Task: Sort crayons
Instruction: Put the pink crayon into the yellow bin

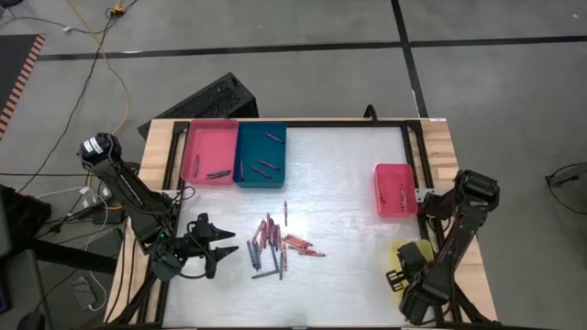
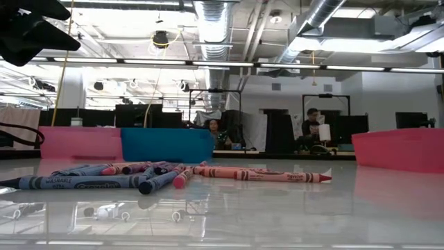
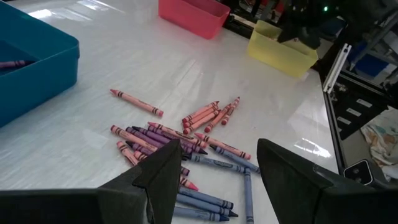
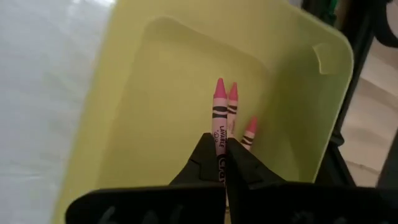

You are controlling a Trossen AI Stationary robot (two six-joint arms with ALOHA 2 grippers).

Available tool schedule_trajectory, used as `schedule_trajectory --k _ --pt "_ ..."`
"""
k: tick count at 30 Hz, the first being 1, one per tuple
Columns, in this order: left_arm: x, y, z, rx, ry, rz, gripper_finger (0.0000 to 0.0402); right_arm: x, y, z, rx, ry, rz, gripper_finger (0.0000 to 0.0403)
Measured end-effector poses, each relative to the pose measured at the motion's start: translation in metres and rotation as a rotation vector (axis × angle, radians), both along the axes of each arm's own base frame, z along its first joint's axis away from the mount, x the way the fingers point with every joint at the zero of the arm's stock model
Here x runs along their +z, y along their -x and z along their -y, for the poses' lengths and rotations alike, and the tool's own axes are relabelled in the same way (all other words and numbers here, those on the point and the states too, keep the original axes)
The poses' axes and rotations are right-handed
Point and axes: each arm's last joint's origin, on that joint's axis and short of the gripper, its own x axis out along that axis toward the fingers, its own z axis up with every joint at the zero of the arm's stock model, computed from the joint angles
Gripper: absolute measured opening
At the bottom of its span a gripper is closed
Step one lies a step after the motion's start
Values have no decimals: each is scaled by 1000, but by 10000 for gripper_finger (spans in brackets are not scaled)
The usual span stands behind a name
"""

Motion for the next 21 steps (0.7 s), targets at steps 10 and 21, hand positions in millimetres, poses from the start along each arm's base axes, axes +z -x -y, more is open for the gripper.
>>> schedule_trajectory --k 10,21 --pt "0 0 0 2 5 1 199 -30 -5 -11 18 59 -55 10" --pt "0 0 0 3 6 1 199 -32 -6 -12 18 67 -57 49"
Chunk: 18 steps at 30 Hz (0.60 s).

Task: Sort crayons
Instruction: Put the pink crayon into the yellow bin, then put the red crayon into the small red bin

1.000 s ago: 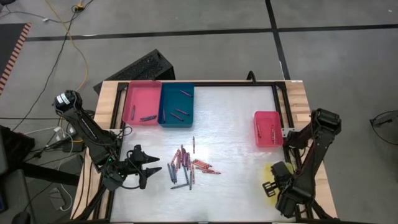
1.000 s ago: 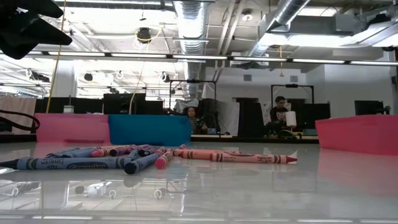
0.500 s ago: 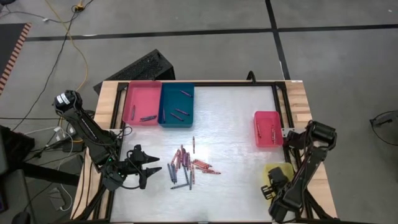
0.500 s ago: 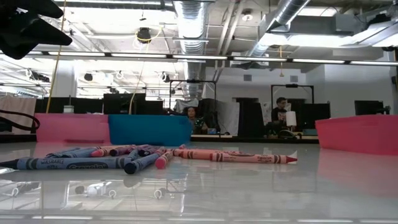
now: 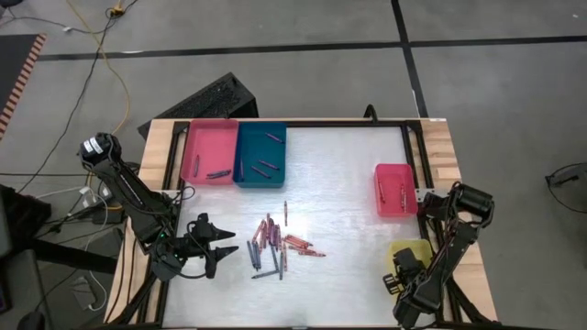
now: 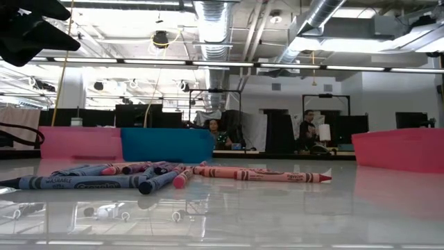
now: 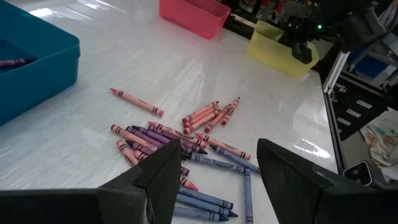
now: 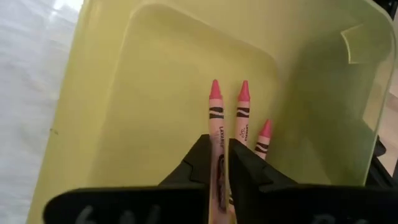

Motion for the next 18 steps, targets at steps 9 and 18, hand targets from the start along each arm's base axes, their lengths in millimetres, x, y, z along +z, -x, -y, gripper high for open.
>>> schedule_trajectory --k 9,18 --pt "0 0 0 0 0 0 199 11 -2 -4 40 -4 -18 66" --pt "0 0 0 1 -3 -1 199 70 -18 -14 135 -40 -37 66"
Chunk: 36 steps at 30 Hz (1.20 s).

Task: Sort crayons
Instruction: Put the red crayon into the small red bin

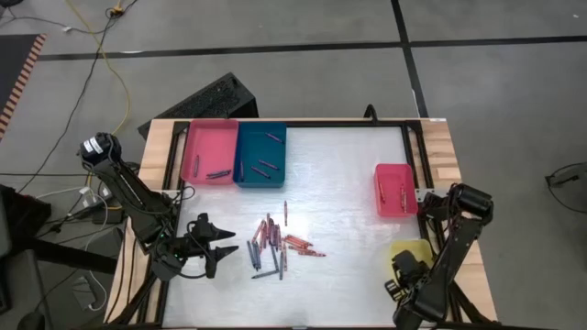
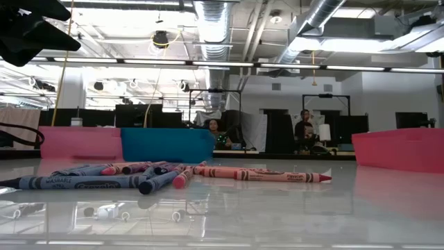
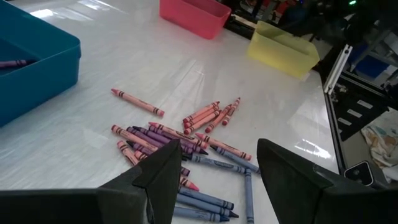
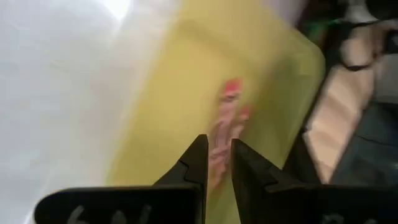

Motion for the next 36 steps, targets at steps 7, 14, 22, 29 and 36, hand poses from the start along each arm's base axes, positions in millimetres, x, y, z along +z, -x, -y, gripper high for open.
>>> schedule_trajectory --k 7,14,22,29,36 --pt "0 0 0 0 -4 -2 199 39 -31 -4 199 -50 289 66" --pt "0 0 0 -1 -3 -4 199 52 -68 2 459 93 565 66" --pt "0 0 0 -4 -2 -5 199 45 -115 17 660 142 546 66" --pt "-1 0 0 -9 -3 -11 199 18 -155 32 822 209 410 66" --pt "-1 0 0 -10 -8 -14 199 -19 -182 44 929 86 216 66"
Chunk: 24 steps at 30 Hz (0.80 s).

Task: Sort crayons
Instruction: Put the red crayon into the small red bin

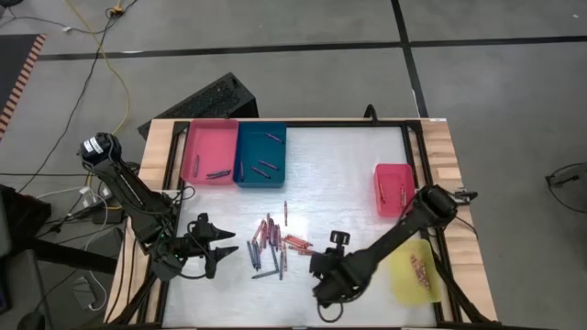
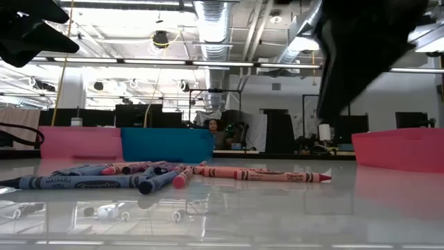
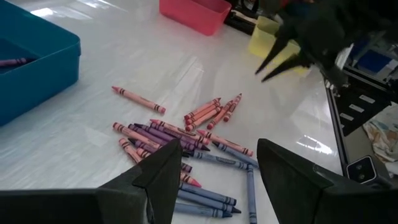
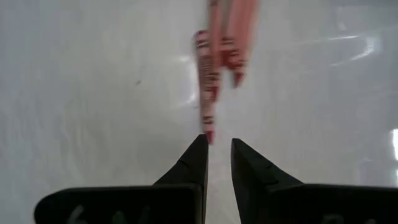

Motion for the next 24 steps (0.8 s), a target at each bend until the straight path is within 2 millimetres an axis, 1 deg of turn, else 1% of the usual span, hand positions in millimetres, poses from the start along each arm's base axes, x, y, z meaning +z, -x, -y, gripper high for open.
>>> schedule_trajectory --k 4,12,14,20,24 --pt "0 0 0 0 -3 -2 199 -13 -9 2 68 -32 -71 66" --pt "-1 0 0 0 -7 -5 199 -14 -17 6 161 -33 -76 66" --pt "-1 0 0 0 -7 -5 199 -15 -21 10 177 -34 -70 66" --pt "-1 0 0 2 -2 -4 199 -30 -27 22 199 -86 -87 66" --pt "-1 0 0 3 0 -4 199 -38 -25 29 190 -92 -108 66"
